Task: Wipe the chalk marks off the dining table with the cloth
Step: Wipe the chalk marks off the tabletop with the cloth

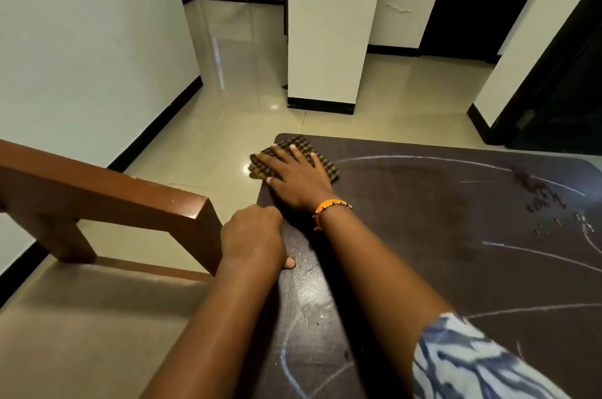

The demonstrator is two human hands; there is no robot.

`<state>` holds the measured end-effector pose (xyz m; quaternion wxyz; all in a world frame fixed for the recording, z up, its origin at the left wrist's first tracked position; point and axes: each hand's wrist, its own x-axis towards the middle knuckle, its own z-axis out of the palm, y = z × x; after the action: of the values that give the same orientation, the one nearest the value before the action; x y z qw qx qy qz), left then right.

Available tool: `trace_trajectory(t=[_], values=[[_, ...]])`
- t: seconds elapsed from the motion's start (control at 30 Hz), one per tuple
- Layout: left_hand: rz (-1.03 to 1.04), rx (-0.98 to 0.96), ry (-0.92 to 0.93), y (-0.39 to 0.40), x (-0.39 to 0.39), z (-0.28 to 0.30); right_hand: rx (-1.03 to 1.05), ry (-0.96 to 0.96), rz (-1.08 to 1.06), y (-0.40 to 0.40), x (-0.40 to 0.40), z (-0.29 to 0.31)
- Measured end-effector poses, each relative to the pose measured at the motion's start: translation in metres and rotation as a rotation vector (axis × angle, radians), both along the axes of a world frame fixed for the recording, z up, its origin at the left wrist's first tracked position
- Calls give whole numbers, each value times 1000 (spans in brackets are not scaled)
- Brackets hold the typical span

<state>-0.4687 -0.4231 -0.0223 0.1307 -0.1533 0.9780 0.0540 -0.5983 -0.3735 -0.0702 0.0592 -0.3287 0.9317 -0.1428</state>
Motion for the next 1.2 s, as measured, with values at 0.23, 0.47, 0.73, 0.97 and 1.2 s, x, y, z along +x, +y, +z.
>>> trace_trajectory(t=[0.23, 0.47, 0.73, 0.97, 1.2], values=[[11, 107, 141, -13, 12, -12, 43, 28, -509, 114, -71, 6], [-1, 126, 194, -17, 18, -22, 53, -43, -450, 50, -71, 2], [16, 159, 214, -19, 23, -25, 15, -35, -75, -17, -25, 2], [25, 133, 159, -9, 32, -17, 11, -3, 139, 38, 46, 5], [121, 114, 111, -5, 37, -18, 41, -24, -489, 147, 12, 12]])
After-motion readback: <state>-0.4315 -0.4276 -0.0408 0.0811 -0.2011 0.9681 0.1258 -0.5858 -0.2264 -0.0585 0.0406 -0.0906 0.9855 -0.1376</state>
